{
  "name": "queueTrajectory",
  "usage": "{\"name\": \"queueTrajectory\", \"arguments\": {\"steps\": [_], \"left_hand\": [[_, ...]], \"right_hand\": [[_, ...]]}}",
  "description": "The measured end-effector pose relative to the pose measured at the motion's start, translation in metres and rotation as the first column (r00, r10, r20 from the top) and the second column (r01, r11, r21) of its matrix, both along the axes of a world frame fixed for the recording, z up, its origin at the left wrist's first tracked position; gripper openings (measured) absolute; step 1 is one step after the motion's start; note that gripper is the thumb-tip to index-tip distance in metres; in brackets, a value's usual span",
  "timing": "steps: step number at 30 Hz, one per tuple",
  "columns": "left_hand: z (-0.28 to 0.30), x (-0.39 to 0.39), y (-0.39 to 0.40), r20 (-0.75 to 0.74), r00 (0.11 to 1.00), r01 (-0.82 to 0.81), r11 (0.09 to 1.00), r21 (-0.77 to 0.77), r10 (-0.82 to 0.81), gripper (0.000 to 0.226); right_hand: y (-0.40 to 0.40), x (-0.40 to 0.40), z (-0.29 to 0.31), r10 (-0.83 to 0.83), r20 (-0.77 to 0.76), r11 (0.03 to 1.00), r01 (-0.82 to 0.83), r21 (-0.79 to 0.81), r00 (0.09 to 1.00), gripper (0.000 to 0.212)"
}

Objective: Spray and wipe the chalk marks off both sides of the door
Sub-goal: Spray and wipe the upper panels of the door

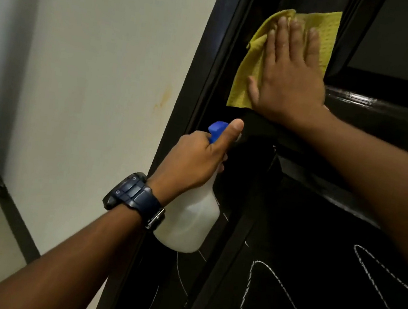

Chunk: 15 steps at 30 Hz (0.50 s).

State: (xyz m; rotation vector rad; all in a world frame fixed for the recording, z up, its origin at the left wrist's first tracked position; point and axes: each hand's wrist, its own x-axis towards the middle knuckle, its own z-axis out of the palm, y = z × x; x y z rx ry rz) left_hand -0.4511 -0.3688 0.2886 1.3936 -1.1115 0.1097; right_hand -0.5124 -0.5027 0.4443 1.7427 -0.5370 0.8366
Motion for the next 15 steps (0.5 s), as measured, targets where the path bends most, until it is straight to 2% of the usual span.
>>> {"name": "queueTrajectory", "arguments": {"steps": [2,7,11,13,15], "left_hand": [[-0.007,0.004,0.001,0.008,1.0,-0.019,1.0,0.007,0.019,0.087],[-0.033,0.006,0.003,0.039,0.997,-0.062,0.997,0.055,0.06,0.082],[-0.048,0.004,0.007,-0.014,0.999,-0.038,0.998,0.055,0.039,0.085],[-0.05,0.006,0.011,-0.054,0.998,-0.03,0.999,0.036,0.032,0.084],[-0.047,0.012,0.015,-0.067,0.997,-0.041,0.999,0.017,0.042,0.094]], "right_hand": [[0.003,0.005,-0.011,-0.008,0.049,1.0,0.009,-0.014,0.999,0.083],[-0.001,0.008,-0.02,-0.002,0.059,0.999,0.005,-0.046,0.998,0.084],[0.001,0.005,-0.048,0.0,-0.015,0.999,0.0,-0.043,1.0,0.084],[0.003,0.002,-0.076,0.013,-0.059,1.0,-0.014,-0.021,0.998,0.085],[0.003,-0.003,-0.117,0.04,-0.131,0.999,-0.037,0.026,0.991,0.084]]}}
